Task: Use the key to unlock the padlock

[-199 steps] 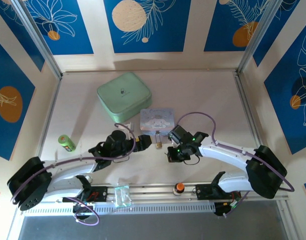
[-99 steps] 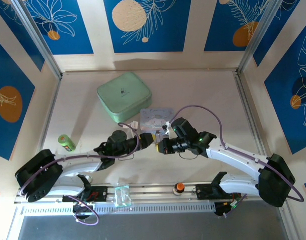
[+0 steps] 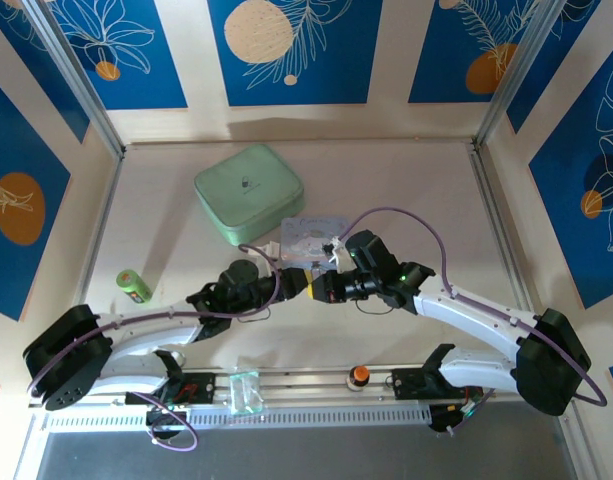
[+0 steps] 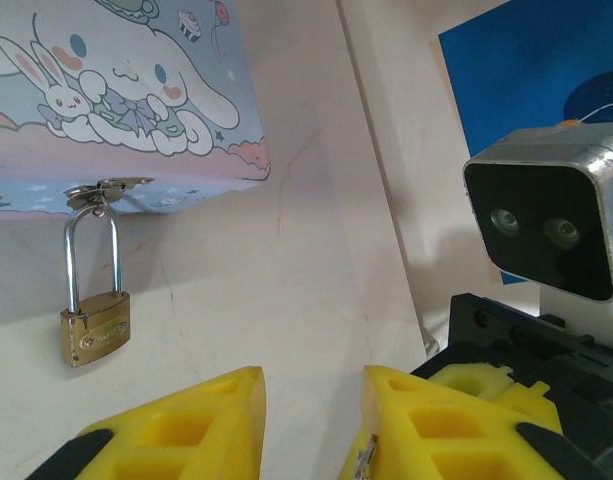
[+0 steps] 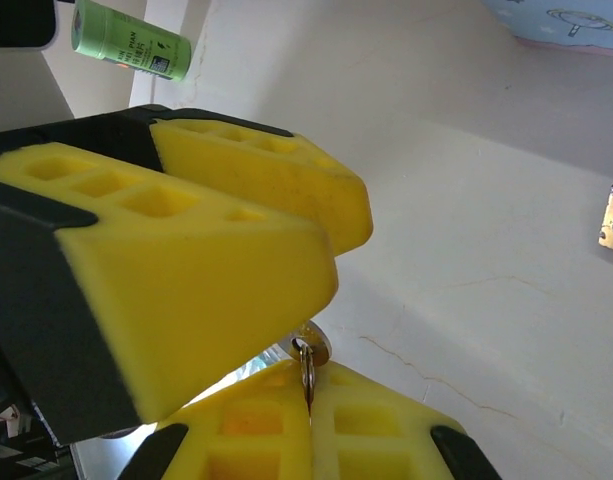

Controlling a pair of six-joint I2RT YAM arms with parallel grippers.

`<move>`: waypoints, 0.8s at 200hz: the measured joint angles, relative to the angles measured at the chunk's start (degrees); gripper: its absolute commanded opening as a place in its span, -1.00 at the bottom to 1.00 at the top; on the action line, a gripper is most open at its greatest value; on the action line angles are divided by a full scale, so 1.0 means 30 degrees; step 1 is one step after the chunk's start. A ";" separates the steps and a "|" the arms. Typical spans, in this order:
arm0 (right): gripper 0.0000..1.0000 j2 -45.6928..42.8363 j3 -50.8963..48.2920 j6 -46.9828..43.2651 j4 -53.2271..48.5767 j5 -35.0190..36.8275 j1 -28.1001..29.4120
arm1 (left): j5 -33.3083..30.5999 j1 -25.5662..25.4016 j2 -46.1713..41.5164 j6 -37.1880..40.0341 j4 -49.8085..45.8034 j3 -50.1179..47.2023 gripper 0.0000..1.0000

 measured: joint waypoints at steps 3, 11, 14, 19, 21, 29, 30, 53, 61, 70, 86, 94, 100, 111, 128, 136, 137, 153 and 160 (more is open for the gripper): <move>-0.92 0.0000 0.0000 0.0007 0.0015 0.0000 -0.0007 | -0.0007 0.0000 0.0000 0.0007 -0.0036 0.0022 -0.54; -0.93 0.0000 0.0000 0.0044 0.0095 -0.0066 0.0000 | -0.0066 -0.0015 0.0000 0.0153 -0.0138 0.0066 -0.61; -0.92 0.0000 0.0000 0.0051 0.0153 -0.0073 0.0000 | -0.0073 -0.0022 0.0000 0.0168 -0.0182 0.0073 -0.61; -0.92 0.0000 0.0000 0.0051 0.0219 -0.0095 0.0022 | -0.0124 -0.0044 0.0000 0.0350 -0.0408 0.0131 -0.63; -0.92 0.0000 0.0000 0.0058 0.0233 -0.0102 0.0022 | -0.0153 -0.0044 0.0000 0.0335 -0.0430 0.0146 -0.64; -0.93 0.0000 -0.0029 0.0058 0.0248 -0.0117 0.0036 | -0.0277 -0.0073 -0.0007 0.0466 -0.0619 0.0226 -0.70; -0.92 0.0000 -0.0036 0.0058 0.0255 -0.0117 0.0036 | -0.0284 -0.0073 -0.0007 0.0481 -0.0648 0.0240 -0.71; -0.92 0.0000 -0.0248 0.0182 0.0459 -0.0124 0.0036 | -0.0415 -0.0160 -0.0080 0.0889 -0.1049 0.0539 -0.94; -0.91 0.0000 -0.0321 0.0197 0.0576 -0.0124 0.0036 | -0.0401 -0.0182 -0.0109 0.0925 -0.1093 0.0663 -1.00; -0.82 -0.0007 -0.0379 0.0226 0.0670 -0.0204 0.0036 | -0.0474 -0.0248 -0.0146 0.1005 -0.1217 0.0743 -1.00; -0.25 -0.0044 -0.0401 0.0291 0.0787 -0.0219 0.0036 | -0.0510 -0.0255 -0.0160 0.1005 -0.1311 0.0743 -1.00; 0.11 -0.0168 -0.0481 0.0335 0.0794 -0.0211 0.0029 | -0.0597 -0.0262 -0.0182 0.1013 -0.1392 0.0743 -1.00; 0.34 -0.0306 -0.0561 0.0364 0.0801 -0.0204 0.0029 | -0.0714 -0.0262 -0.0219 0.1005 -0.1443 0.0743 -1.00; 0.59 -0.0729 -0.0787 0.0532 0.0831 -0.0160 0.0007 | -0.0860 -0.0270 -0.0401 0.1005 -0.1545 0.0743 -1.00; 0.72 -0.1836 -0.1297 0.0918 0.1413 -0.0044 -0.0211 | -0.1180 -0.0270 -0.0903 0.0998 -0.1603 0.0678 -1.00; 0.76 -0.2426 -0.1494 0.1370 0.1872 0.0036 -0.0408 | -0.1384 -0.0270 -0.1166 0.0947 -0.1610 0.0619 -1.00; 0.76 -0.2470 -0.1508 0.1428 0.1909 0.0044 -0.0430 | -0.1443 -0.0270 -0.1217 0.0925 -0.1603 0.0605 -1.00; 0.78 -0.3184 -0.1923 0.2171 0.3621 0.0182 -0.0903 | -0.2069 -0.0270 -0.1749 0.0474 -0.1304 0.0372 -1.00; 0.82 -0.3322 -0.2208 0.2674 0.4692 0.0233 -0.1086 | -0.2375 -0.0270 -0.1967 0.0168 -0.0889 0.0138 -1.00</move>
